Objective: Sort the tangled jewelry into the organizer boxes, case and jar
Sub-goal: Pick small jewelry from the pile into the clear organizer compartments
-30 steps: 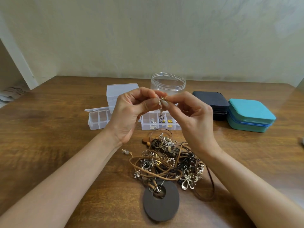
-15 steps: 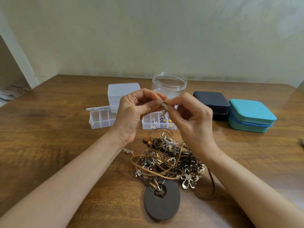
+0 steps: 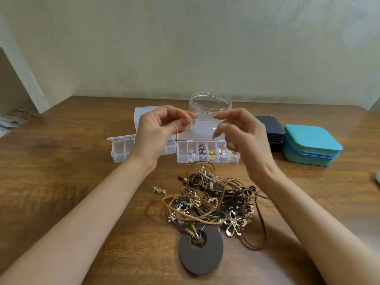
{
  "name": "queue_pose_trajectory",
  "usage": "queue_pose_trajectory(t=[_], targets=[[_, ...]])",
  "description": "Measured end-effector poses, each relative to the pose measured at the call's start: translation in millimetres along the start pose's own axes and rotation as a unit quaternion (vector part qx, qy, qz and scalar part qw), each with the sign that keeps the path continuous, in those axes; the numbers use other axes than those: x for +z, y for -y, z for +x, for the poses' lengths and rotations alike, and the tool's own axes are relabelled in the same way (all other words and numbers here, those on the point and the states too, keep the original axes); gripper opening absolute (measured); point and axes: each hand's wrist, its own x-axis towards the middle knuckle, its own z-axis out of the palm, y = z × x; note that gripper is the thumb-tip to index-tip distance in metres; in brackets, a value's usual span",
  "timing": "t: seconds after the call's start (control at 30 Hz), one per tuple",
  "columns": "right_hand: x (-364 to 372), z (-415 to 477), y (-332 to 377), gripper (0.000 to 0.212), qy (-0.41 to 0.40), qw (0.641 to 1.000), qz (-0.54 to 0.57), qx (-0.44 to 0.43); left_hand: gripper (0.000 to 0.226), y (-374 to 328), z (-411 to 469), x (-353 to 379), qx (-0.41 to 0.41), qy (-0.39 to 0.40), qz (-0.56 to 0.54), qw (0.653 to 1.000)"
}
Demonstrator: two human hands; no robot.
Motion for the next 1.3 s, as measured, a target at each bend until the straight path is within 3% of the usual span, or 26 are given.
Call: queue_pose_trajectory(t=[0.07,0.13,0.23,0.43,0.63,0.8,1.0,1.13,1.3], targets=[[-6.9,6.3,-1.8,0.025,-0.023,0.997,0.064,0.047,0.008,8.4,6.1,0.1,0.019,0.005,0.176,0.984],[-10.8,9.6,-3.6,0.029,-0.024,0.991,0.106,0.075,0.008,20.1,12.8,3.4,0.035,0.009,0.34,0.94],[-12.4,11.0,-4.5,0.036,-0.011,0.984,0.14,0.111,0.011,31.3,17.6,7.2,0.032,0.017,0.439,0.898],[-9.8,12.0,-11.6,0.043,0.003,0.987,0.115,0.112,0.006,34.9,18.0,-2.7,0.1,-0.029,0.51,0.854],[-8.1,11.7,-15.9,0.047,0.021,0.993,0.07,0.097,0.006,32.7,17.1,-6.5,0.085,-0.007,0.559,0.825],[-5.9,10.5,-18.7,0.047,0.04,0.994,0.057,0.086,0.007,27.5,19.1,-11.4,0.109,-0.045,0.534,0.837],[3.8,11.5,-20.2,0.043,0.06,0.993,0.088,0.056,0.007,32.3,15.2,-8.5,0.093,-0.01,0.554,0.827],[20.0,21.4,-17.5,0.039,0.079,0.994,0.052,0.047,0.012,32.0,16.9,-11.4,0.086,0.012,0.571,0.816],[46.9,36.7,-23.3,0.041,0.106,0.993,-0.041,0.033,0.013,19.2,22.0,-31.5,0.125,-0.083,0.527,0.837]])
